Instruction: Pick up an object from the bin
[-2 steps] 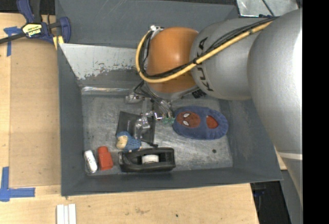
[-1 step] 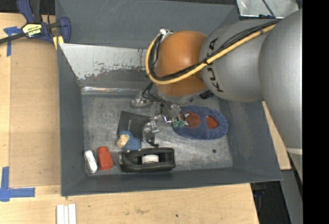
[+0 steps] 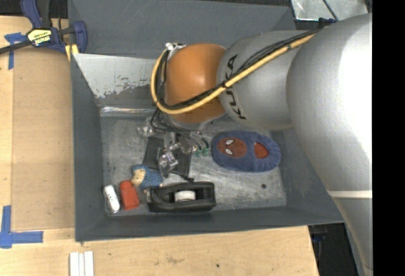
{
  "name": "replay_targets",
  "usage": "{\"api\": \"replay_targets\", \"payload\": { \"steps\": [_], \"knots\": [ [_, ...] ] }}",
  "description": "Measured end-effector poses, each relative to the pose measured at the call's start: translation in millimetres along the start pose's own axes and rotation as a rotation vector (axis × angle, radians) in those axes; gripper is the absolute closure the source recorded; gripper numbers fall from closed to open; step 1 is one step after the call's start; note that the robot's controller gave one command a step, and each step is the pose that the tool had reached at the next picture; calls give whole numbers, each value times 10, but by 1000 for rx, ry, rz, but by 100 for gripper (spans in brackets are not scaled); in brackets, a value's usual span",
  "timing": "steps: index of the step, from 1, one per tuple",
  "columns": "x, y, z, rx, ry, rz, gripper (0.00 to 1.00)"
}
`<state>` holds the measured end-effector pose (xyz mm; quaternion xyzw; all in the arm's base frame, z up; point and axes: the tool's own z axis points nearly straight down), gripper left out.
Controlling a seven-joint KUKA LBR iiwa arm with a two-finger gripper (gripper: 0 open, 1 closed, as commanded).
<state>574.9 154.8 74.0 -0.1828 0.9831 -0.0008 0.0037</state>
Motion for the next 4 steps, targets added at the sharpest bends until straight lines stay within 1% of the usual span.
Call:
{"api": "replay_targets", "payload": {
  "steps": [1, 2, 3, 4],
  "knots": [
    [-79, -494, -3, -6, -6, 30, 0],
    [-123, -492, -47, -2, -23, 29, 100],
    [-145, -503, -256, -2, -1, 33, 100],
    [-179, -514, -985, -1, -5, 35, 100]
  ]
}}
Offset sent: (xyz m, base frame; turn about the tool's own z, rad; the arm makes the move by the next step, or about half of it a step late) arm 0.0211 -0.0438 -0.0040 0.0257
